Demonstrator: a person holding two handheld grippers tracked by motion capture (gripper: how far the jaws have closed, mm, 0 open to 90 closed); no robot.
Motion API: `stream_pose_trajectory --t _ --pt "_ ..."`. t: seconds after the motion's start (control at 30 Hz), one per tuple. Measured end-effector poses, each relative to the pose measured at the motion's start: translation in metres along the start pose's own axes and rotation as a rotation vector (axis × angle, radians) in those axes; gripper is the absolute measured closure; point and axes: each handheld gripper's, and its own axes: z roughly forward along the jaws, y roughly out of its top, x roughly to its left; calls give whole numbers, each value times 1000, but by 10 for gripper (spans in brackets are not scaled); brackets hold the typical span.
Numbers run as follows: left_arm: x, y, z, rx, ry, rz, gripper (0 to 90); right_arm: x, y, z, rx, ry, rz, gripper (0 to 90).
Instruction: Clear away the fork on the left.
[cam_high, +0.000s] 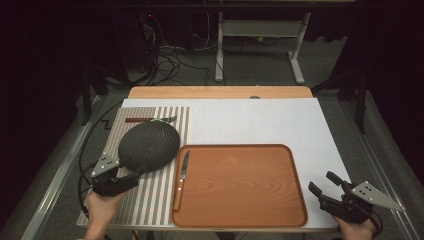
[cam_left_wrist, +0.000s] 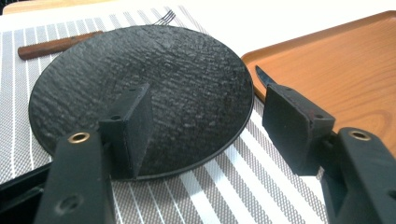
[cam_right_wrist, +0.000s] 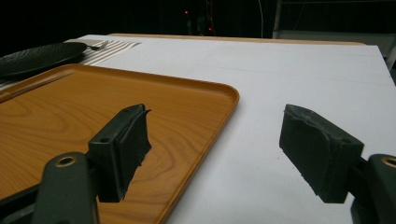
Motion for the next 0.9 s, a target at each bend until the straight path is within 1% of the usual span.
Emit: stream_pose_trajectory --t 0.1,0.27,0.4,0.63,0.77,0.9 --pt "2 3 4 6 -1 -6 315 -1 0 1 2 -1 9 244" --pt "0 10 11 7 -6 11 315 0 0 0 -6 6 7 244" --pt "0 16 16 3 -21 9 315 0 0 0 -6 8 10 244" --pt "-3 26 21 -6 -21 15 315 0 0 -1 -11 10 11 244" --pt "-3 30 22 0 -17 29 315 0 0 -1 -7 8 10 244" --pt "-1 32 26 7 -14 30 315 0 0 0 -4 7 12 244"
